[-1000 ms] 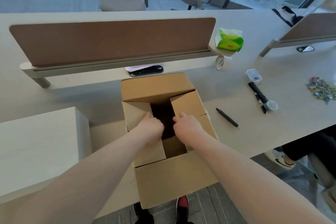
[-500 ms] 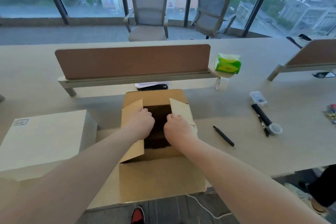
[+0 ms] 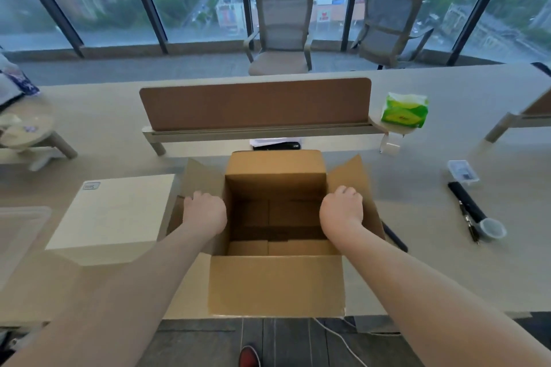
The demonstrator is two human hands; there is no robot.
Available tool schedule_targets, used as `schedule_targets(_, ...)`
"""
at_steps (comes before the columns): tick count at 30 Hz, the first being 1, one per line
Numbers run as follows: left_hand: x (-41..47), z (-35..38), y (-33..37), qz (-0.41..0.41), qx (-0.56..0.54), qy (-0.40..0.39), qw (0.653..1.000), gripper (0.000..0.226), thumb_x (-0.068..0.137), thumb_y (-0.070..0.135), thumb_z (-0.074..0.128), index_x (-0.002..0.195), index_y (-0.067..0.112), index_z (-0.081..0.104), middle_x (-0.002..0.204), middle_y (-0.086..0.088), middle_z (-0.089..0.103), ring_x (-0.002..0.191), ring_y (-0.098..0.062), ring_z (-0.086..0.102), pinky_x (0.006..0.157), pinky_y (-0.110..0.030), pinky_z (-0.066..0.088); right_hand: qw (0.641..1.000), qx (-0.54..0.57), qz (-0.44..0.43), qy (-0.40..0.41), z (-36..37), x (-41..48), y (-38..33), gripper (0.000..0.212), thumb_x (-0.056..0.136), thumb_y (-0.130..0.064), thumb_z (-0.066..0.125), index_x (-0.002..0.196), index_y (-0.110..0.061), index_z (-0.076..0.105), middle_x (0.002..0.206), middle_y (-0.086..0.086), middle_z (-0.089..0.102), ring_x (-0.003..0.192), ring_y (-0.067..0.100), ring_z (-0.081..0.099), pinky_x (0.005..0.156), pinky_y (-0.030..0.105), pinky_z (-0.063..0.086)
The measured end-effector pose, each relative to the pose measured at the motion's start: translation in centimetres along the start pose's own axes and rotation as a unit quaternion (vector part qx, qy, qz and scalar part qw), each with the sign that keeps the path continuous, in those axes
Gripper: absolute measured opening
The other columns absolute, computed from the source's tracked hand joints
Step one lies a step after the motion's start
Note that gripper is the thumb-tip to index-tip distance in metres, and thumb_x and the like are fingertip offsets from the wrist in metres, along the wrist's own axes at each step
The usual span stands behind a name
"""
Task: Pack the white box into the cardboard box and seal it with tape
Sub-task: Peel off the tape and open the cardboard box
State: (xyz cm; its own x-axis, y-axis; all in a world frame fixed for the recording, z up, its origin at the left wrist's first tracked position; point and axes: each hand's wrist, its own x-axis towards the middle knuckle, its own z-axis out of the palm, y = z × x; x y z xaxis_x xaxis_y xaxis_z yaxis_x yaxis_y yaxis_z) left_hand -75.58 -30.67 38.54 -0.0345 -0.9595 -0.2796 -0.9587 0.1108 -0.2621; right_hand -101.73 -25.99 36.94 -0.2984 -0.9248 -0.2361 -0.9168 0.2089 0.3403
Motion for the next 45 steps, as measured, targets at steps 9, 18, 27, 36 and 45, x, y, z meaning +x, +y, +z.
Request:
schedule_targets(9,3.7,5.4,-0.4,-0.034,-0.217,-0.056,0.974,0.033,0.096,0.019,0.046,0.124,0.004,0.051,0.127,-0.017,0.055,0.117,-0.033,0.055,0.096,-0.039,0.047,0.969,0.212,0.099,-0.078,2.7,2.4,-1.4,0.043,0.094,-0.014,0.052,0.136,-0.008,0.046,0.138,0.020,0.045,0.114,0.035,0.056,0.074,0.037,0.050)
schedule_targets(18,5.6,6.9,0.9,-0.082,-0.300,0.006,0.950,0.033,0.092,0.003,0.046,0.125,0.007,0.046,0.115,-0.018,0.060,0.104,-0.037,0.062,0.082,-0.044,0.055,0.958,0.251,0.137,-0.024,5.5,3.8,-3.4,0.031,0.099,-0.008,0.038,0.129,-0.010,0.046,0.116,0.012,0.059,0.088,0.030,0.065,0.059,0.034,0.050)
schedule_targets(27,5.5,7.5,1.2,-0.114,-0.367,0.002,0.923,0.039,0.094,0.005,0.046,0.132,0.014,0.049,0.122,-0.012,0.062,0.108,-0.034,0.061,0.089,-0.045,0.054,0.950,0.280,0.139,-0.009,6.2,4.3,-2.3,0.016,0.099,-0.010,0.042,0.113,-0.014,0.049,0.096,0.008,0.062,0.071,0.023,0.055,0.052,0.031,0.041)
schedule_targets(36,0.4,5.5,-0.4,-0.111,-0.460,-0.019,0.881,0.046,0.094,0.019,0.045,0.140,0.014,0.050,0.142,-0.009,0.054,0.130,-0.029,0.050,0.108,-0.039,0.041,0.937,0.331,0.115,0.024,4.0,0.5,-1.4,0.028,0.094,-0.020,0.049,0.120,-0.013,0.055,0.126,0.017,0.053,0.115,0.034,0.050,0.087,0.044,0.049)
schedule_targets(45,-5.6,3.2,-7.5,-0.147,-0.520,0.073,0.838,0.029,0.094,0.018,0.049,0.116,0.015,0.066,0.120,-0.004,0.066,0.112,-0.023,0.059,0.095,-0.032,0.046,0.906,0.414,-0.060,0.055,-1.8,-3.5,-9.2,0.038,0.099,-0.028,0.049,0.134,-0.013,0.050,0.134,0.012,0.050,0.121,0.027,0.048,0.096,0.037,0.048)
